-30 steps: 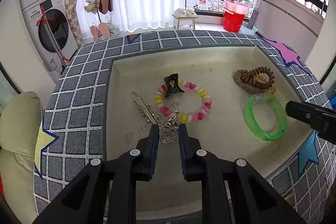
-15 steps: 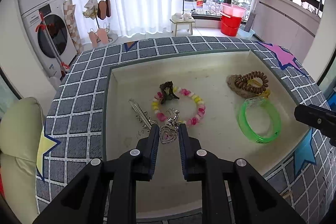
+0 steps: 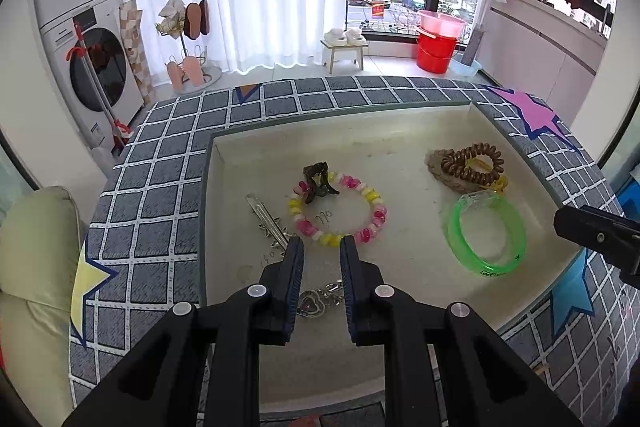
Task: Organize jewelry
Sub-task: 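Withdraw both open tools from the tray toward the remaining jewelry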
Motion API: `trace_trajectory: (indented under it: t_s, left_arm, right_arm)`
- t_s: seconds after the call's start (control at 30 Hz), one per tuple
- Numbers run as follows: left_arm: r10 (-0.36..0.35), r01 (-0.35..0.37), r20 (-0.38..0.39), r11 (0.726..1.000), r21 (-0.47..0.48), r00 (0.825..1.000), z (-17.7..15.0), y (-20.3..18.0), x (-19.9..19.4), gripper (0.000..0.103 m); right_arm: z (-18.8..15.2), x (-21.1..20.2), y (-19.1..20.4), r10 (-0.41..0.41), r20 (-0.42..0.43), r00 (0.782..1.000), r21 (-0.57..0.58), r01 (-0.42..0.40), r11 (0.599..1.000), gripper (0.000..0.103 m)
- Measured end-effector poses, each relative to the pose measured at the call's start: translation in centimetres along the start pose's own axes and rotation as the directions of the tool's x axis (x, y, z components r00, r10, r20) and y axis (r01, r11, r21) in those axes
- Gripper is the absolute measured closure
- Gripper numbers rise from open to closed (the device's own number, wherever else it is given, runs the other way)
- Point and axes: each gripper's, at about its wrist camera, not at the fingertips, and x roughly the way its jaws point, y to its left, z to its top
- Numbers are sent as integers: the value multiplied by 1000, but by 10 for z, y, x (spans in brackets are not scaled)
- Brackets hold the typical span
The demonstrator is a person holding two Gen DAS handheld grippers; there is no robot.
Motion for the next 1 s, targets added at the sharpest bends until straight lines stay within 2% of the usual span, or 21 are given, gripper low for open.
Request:
trace_trajectory:
  t_s: [0.03, 0.07, 0.17, 0.2, 0.23, 0.3, 0.4, 0.6, 0.73, 0.83, 1.0]
  left_arm:
    - [0, 0, -2, 1000, -4, 1000, 0, 1, 0, 18]
    - [11, -11, -5, 1000, -13, 1000, 1, 2, -2, 0]
    - [22, -22, 28, 1000, -10, 999, -10, 2, -1, 0]
    - [21, -21, 27, 1000, -7, 999, -13, 1, 1, 0]
    - [26, -26, 34, 1000, -4, 999, -18, 0, 5, 0]
    - [35, -35, 42, 999, 5, 999, -24, -1, 9, 0]
    - [43, -44, 46, 999, 18, 998, -37, -3, 20, 0]
    - [51, -52, 47, 998, 20, 998, -52, -4, 35, 0]
    - [55, -56, 45, 998, 31, 997, -62, -5, 44, 0]
    - [52, -54, 43, 998, 43, 998, -66, -7, 46, 0]
    - [46, -48, 34, 998, 40, 998, -67, -6, 41, 0]
  right_arm:
    - [0, 0, 0, 1, 1, 1000, 1, -1, 1000, 49]
    - [0, -1, 0, 2, 2, 1000, 2, -2, 1000, 49]
    - [1, -1, 0, 12, 7, 1000, 7, -12, 1000, 48]
    - [2, -1, 0, 19, 8, 1000, 11, -19, 1000, 41]
    - [2, -2, -1, 35, 13, 999, 21, -35, 999, 25]
    - [1, -5, -2, 63, 37, 997, 39, -64, 997, 10]
    - [1, -12, -6, 81, 87, 993, 62, -86, 994, 9]
    - [-2, -25, -7, 79, 122, 989, 47, -85, 995, 9]
    - [-6, -31, -5, 57, 91, 994, 15, -59, 998, 9]
    - [-14, -33, -6, 75, 44, 996, 11, -76, 997, 9]
    - [-32, -38, -7, 85, 17, 996, -12, -85, 996, 9]
